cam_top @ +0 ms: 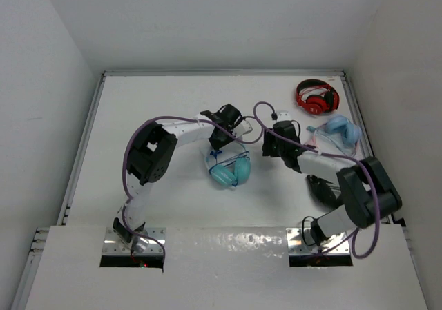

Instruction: Wrap the headphones

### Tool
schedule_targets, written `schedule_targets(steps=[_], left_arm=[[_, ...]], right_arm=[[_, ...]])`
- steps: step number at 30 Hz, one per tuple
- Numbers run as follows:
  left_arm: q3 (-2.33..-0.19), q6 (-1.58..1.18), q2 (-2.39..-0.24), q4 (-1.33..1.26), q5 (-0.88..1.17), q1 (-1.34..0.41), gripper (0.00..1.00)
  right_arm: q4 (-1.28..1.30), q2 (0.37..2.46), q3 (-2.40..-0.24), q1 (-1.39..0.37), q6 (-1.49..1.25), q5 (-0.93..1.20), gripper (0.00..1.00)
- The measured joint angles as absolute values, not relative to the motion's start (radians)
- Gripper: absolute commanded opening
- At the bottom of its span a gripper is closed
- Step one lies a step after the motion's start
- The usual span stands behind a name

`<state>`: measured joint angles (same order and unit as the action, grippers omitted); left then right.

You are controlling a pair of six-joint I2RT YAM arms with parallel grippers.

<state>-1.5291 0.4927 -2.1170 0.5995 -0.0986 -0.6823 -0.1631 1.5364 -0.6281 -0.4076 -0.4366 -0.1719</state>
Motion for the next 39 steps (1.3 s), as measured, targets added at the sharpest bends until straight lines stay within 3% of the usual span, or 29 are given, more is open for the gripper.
schedule_targets(steps=[4, 7, 10, 15, 35, 39], left_arm=[[-1.533, 0.459, -2.122, 0.600, -0.135, -0.682, 0.01], [-1.547, 0.437, -2.130, 0.607, -0.150, -0.682, 0.08], [-1.568, 0.416, -2.142, 0.622, -0.157, -0.682, 0.16], [-1.612, 0.392, -2.166, 0.630, -0.174, -0.677, 0.42], [-1.805, 0.332, -2.188, 0.733, -0.156, -0.611, 0.78], [-1.846, 0.323, -2.184, 0.770, -0.158, -0.575, 0.86]], right_arm=[[-0.161, 1.372, -0.566, -0.408, -0.435, -0.197, 0.49], [-0.195, 1.265, -0.494, -0.431, -0.441, -0.184, 0.53], [-0.226, 1.205, -0.432, -0.542, -0.427, -0.181, 0.61], [-0.260, 1.213, -0.428, -0.657, -0.439, -0.126, 0.73], [-0.182, 1.517, -0.692, -0.710, -0.515, -0.271, 0.70], [-0.150, 1.542, -0.714, -0.710, -0.525, -0.307, 0.61]])
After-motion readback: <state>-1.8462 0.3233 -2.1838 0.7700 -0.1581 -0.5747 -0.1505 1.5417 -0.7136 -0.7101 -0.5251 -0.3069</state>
